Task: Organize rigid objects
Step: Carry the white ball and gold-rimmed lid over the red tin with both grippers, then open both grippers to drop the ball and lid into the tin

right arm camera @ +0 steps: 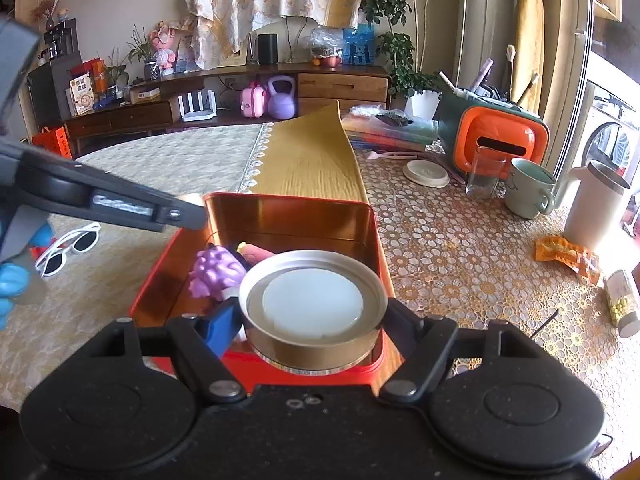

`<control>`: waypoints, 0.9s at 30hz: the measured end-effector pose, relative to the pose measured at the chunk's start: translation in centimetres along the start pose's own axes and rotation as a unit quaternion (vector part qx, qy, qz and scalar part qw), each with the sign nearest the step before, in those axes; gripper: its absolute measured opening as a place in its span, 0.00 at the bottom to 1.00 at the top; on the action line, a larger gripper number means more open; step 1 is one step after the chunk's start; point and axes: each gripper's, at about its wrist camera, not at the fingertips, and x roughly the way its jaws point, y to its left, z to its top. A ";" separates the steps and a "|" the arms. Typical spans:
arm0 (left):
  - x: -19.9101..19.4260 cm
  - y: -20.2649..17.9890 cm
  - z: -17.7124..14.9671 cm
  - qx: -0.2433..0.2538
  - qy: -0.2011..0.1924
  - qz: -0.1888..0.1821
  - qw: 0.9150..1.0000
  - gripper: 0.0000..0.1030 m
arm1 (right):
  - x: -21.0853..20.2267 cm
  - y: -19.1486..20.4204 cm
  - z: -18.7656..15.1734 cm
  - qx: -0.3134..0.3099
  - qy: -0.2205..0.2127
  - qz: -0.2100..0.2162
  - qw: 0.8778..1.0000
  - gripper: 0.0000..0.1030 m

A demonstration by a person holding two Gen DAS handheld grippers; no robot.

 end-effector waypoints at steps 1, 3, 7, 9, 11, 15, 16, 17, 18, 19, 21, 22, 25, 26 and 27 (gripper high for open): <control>0.6 -0.4 0.2 0.007 0.001 0.000 1.000 0.27 | 0.2 -0.1 0.0 0.000 0.001 0.000 1.000 0.73; 1.7 -0.9 0.7 0.018 0.004 0.001 1.000 0.27 | 0.5 -0.1 -0.1 -0.002 0.002 0.000 1.000 0.73; 3.8 -1.6 1.5 0.025 0.015 -0.006 1.000 0.27 | 1.4 -0.4 0.0 0.002 0.007 0.000 1.000 0.73; 4.8 -2.1 1.8 0.035 0.022 -0.008 0.999 0.27 | 1.8 -0.5 0.0 0.005 0.009 0.004 1.000 0.73; 5.6 -2.4 1.9 0.043 0.026 -0.007 0.999 0.27 | 2.0 -0.5 0.0 0.002 0.010 0.006 1.000 0.73; 7.0 -2.8 2.0 0.047 0.036 -0.009 0.998 0.27 | 2.5 -0.4 -0.1 -0.004 0.011 0.005 1.000 0.73; 7.3 -2.8 2.0 0.047 0.040 -0.009 0.998 0.27 | 2.6 -0.4 -0.1 -0.009 0.010 0.002 1.000 0.73; 7.6 -2.8 1.9 0.046 0.043 -0.010 0.998 0.27 | 2.7 -0.3 -0.1 -0.013 0.009 0.001 1.000 0.73; 7.9 -2.8 1.9 0.044 0.045 -0.010 0.998 0.27 | 2.7 -0.2 -0.1 -0.015 0.008 0.000 1.000 0.73; 8.1 -2.7 1.9 0.041 0.049 -0.012 0.998 0.27 | 2.8 -0.2 -0.1 -0.018 0.008 -0.002 1.000 0.73; 8.6 -2.7 1.9 0.036 0.055 -0.012 0.998 0.27 | 2.9 0.1 -0.1 -0.025 0.007 -0.005 1.000 0.74; 8.7 -2.7 1.9 0.035 0.057 -0.012 0.998 0.27 | 2.9 0.1 -0.1 -0.026 0.007 -0.004 1.000 0.74; 9.0 -2.6 1.8 0.029 0.062 -0.015 0.998 0.27 | 3.0 0.2 0.0 -0.026 0.010 -0.003 1.000 0.74; 9.0 -2.5 1.8 0.026 0.062 -0.018 0.998 0.27 | 3.1 0.2 0.0 -0.025 0.011 -0.003 1.000 0.74; 9.1 -2.5 1.7 0.024 0.064 -0.019 0.998 0.27 | 3.1 0.1 -0.1 -0.023 0.011 -0.002 1.000 0.74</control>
